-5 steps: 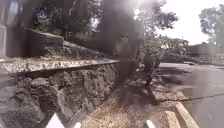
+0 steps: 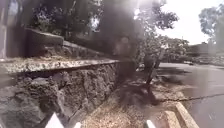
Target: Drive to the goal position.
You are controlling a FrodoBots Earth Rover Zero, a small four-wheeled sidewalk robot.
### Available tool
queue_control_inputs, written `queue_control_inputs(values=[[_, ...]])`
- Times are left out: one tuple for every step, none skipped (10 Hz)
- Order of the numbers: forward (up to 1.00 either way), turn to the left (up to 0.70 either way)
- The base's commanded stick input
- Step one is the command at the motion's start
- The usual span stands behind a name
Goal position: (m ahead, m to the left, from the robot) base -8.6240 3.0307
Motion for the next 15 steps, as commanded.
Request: queue_control_inputs(values=[[0.0,-0.85],[0.0,-0.85],[0.0,-0.85],[0.0,-0.85],[0.0,-0.85],[0.0,-0.85],[0.0,-0.85],[0.0,-0.85],[0.0,-0.85],[0.0,-0.85],[0.0,-0.85],[0.0,-0.85],[0.0,-0.85],[0.0,-0.85],[0.0,-0.85]])
